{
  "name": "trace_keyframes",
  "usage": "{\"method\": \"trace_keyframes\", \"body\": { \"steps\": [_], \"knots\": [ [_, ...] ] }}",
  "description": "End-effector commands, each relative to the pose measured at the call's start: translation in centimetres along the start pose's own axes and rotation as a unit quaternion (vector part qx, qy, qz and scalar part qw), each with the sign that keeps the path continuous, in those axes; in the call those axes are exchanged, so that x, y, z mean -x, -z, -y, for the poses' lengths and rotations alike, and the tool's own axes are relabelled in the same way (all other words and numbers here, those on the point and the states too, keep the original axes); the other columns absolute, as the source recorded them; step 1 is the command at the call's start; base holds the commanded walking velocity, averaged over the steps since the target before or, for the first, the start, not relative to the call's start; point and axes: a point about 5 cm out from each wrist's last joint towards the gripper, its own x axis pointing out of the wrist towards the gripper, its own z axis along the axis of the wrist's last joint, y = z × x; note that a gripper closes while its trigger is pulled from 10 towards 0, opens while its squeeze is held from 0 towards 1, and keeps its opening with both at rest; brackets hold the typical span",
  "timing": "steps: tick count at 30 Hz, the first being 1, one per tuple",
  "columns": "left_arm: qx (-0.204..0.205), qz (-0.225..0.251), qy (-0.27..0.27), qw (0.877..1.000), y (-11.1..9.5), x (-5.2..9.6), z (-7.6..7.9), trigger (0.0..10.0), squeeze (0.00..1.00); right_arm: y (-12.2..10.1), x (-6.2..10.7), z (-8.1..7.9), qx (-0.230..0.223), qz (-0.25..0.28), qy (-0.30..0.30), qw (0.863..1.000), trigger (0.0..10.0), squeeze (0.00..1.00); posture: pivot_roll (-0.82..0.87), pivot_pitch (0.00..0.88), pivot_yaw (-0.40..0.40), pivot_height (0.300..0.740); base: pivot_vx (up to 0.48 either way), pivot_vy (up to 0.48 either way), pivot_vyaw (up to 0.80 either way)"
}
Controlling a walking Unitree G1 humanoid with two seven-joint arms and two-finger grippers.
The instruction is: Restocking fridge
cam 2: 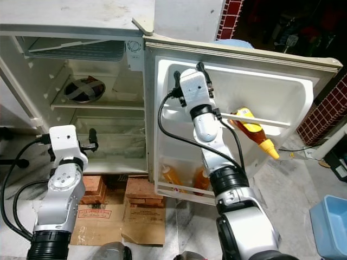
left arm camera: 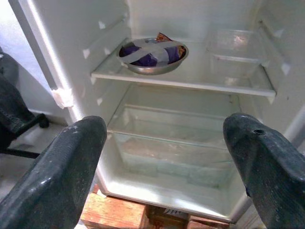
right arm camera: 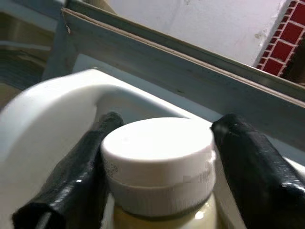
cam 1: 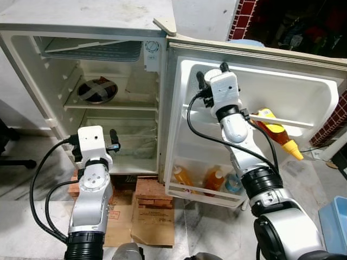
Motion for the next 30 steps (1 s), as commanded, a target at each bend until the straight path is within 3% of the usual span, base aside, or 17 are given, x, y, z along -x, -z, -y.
{"method": "trace_keyframes", "body": {
  "steps": [1,6,9,18,24,30],
  "knots": [
    [0.003,-0.008,0.008,1.000,0.2,0.0,0.1,10.0,0.00,0.5,0.2,0.1,-0.025,-0.012,-0.006,1.000,10.0,1.00,0.09,0.000,-0.059,0.740,0.000,0.000,0.00],
    [0.000,-0.009,0.007,1.000,0.2,0.0,0.2,10.0,0.00,-0.9,-0.1,-0.4,-0.059,0.020,-0.030,0.998,10.0,1.00,0.09,0.000,-0.055,0.740,0.000,0.000,0.00],
    [-0.001,-0.011,0.006,1.000,0.2,0.0,0.1,10.0,0.00,-1.9,-0.7,-0.1,-0.107,0.023,-0.019,0.994,10.0,1.00,0.09,0.000,-0.054,0.740,0.000,0.000,0.00],
    [-0.001,-0.012,0.006,1.000,0.2,-0.1,0.1,10.0,0.00,-3.4,-1.2,0.6,-0.128,0.048,-0.022,0.990,10.0,1.00,0.08,0.000,-0.052,0.740,0.000,0.000,0.00],
    [0.000,-0.014,0.005,1.000,0.3,-0.1,0.2,10.0,0.00,-4.1,-1.9,2.0,-0.217,0.031,0.019,0.975,10.0,1.00,0.08,0.000,-0.052,0.740,0.000,0.000,0.00],
    [0.000,-0.015,0.005,1.000,0.3,-0.1,0.3,10.0,0.00,-5.0,-2.2,2.6,-0.218,0.042,0.021,0.975,10.0,1.00,0.08,0.000,-0.055,0.740,0.000,0.000,0.00]
  ]
}}
